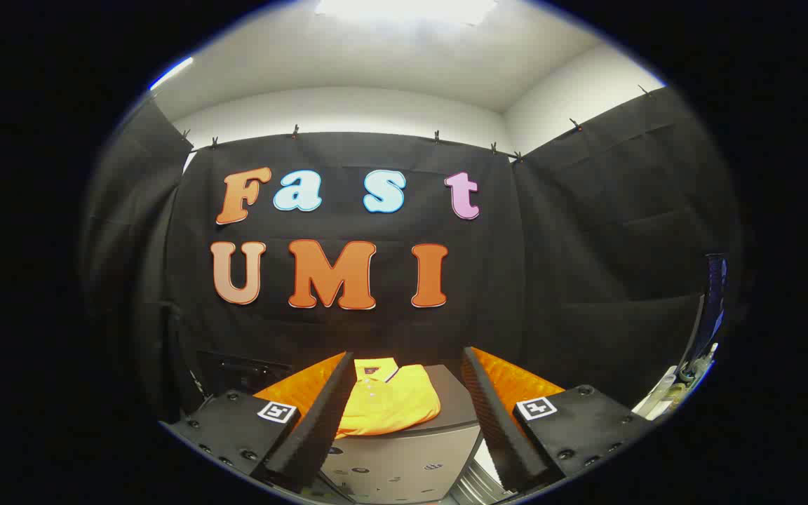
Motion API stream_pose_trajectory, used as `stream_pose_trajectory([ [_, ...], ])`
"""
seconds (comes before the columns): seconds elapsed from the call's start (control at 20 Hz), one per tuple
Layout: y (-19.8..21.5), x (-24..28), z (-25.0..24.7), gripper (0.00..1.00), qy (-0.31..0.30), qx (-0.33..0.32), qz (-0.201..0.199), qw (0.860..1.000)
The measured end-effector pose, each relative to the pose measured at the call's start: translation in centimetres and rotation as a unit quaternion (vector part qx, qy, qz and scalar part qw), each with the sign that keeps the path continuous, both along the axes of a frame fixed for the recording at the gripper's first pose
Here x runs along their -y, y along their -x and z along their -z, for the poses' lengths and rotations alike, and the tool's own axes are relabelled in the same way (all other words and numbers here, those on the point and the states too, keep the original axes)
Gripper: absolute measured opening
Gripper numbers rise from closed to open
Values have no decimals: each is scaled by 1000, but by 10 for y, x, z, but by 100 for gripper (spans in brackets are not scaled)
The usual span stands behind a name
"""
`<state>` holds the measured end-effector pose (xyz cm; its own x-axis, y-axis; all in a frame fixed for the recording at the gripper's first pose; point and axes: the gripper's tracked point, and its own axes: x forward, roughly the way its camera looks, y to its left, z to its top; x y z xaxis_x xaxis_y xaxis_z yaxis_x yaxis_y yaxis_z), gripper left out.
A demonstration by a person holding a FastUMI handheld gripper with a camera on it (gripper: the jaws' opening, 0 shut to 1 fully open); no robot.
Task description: Put the clothes into the washing machine and then close the washing machine lid.
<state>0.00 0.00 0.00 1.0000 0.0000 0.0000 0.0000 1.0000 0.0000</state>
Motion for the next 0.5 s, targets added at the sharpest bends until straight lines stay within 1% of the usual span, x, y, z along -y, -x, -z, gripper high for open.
stream_pose_trajectory([
  [0.5, 7, 4, 6, 98, -19, -1, -7, 1000],
])
